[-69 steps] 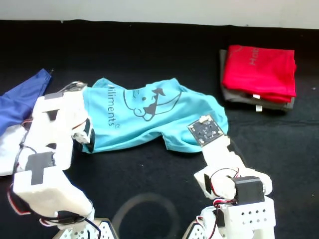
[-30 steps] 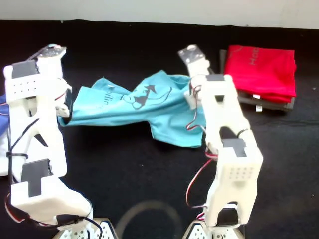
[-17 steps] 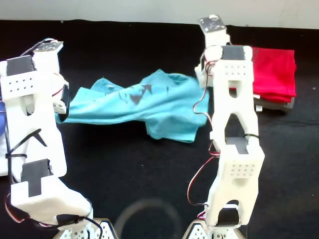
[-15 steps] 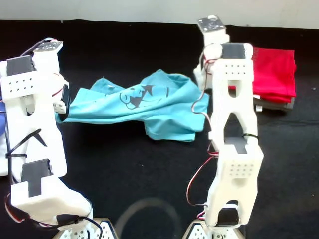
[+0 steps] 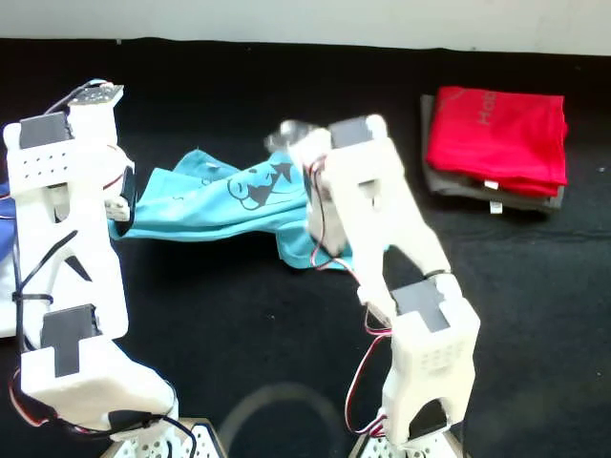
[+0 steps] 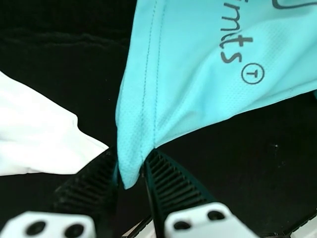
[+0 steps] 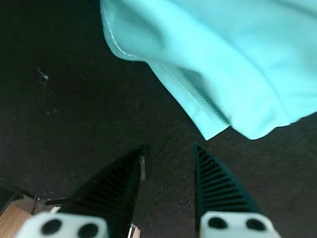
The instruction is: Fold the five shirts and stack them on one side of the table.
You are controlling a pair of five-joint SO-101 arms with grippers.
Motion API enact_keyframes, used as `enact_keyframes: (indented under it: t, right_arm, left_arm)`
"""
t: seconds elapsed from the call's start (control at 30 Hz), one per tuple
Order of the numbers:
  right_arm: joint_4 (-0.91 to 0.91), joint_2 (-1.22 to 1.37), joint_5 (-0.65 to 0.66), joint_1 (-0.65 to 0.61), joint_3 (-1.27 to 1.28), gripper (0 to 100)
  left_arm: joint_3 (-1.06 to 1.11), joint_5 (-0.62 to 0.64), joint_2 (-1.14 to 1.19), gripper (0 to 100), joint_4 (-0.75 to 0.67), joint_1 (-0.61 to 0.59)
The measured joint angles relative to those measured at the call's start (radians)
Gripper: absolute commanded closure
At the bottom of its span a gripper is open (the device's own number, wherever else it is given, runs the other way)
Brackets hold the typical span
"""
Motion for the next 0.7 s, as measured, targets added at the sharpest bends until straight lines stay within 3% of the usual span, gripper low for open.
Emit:
enact_keyframes:
  t: [0.33, 0.7]
  right_arm:
    - [-0.354, 0.000, 0.003, 0.002, 0.265, 80.7]
    - [-0.437, 0.006, 0.008, 0.110, 0.270, 80.7]
  left_arm:
    - [0.000, 0.000, 0.000, 99, -0.003, 0.000]
    - [0.000, 0.000, 0.000, 99, -0.003, 0.000]
